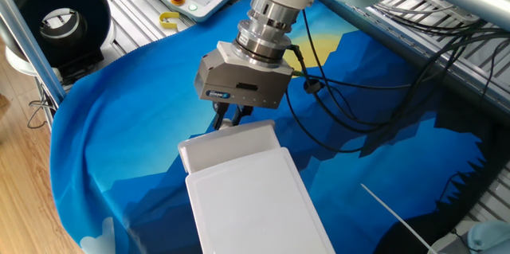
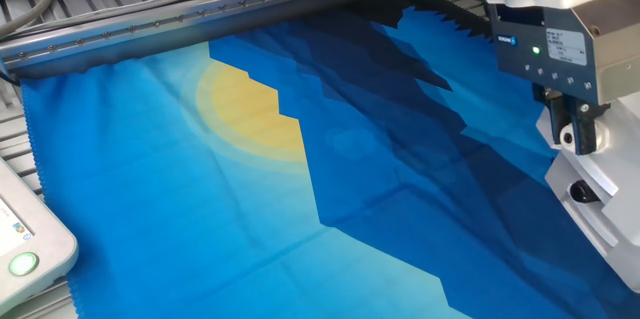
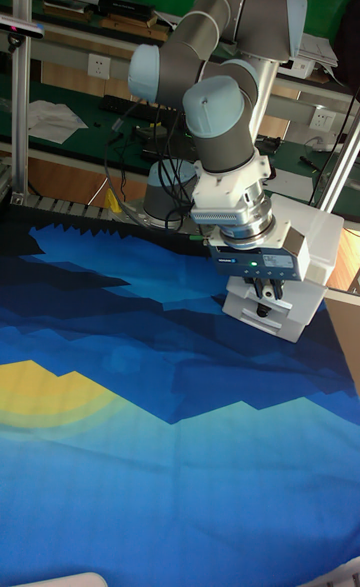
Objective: Grasp the handle and open the drawer
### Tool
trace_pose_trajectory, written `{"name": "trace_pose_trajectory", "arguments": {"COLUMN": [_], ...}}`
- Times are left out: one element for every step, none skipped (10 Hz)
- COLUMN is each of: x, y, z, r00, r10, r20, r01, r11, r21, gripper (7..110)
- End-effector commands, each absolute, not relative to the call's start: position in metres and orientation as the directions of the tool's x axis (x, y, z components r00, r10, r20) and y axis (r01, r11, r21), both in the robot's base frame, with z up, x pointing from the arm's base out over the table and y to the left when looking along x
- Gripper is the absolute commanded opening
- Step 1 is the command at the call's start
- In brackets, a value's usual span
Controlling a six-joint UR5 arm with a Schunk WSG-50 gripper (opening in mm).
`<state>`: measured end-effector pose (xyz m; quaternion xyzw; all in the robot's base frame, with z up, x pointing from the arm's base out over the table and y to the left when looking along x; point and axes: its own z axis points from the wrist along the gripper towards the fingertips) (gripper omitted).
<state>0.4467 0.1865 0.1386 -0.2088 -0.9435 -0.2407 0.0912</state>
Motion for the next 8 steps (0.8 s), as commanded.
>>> {"name": "trace_pose_trajectory", "arguments": {"x": [0.45, 0.451, 0.454, 0.457, 0.461, 0.462, 0.458, 0.457], "y": [0.185, 0.186, 0.184, 0.183, 0.182, 0.18, 0.176, 0.178], "z": [0.14, 0.14, 0.139, 0.138, 0.138, 0.137, 0.135, 0.136], "r00": [-0.906, -0.913, -0.918, -0.922, -0.93, -0.935, -0.946, -0.95], "r10": [0.337, 0.326, 0.325, 0.323, 0.316, 0.307, 0.276, 0.261], "r20": [0.255, 0.244, 0.226, 0.212, 0.19, 0.179, 0.171, 0.171], "r01": [0.418, 0.403, 0.393, 0.385, 0.368, 0.355, 0.323, 0.31], "r11": [0.806, 0.809, 0.814, 0.818, 0.822, 0.829, 0.849, 0.85], "r21": [0.419, 0.427, 0.428, 0.428, 0.435, 0.432, 0.417, 0.426], "gripper": [7, 7, 7, 7, 7, 7, 7, 7]}}
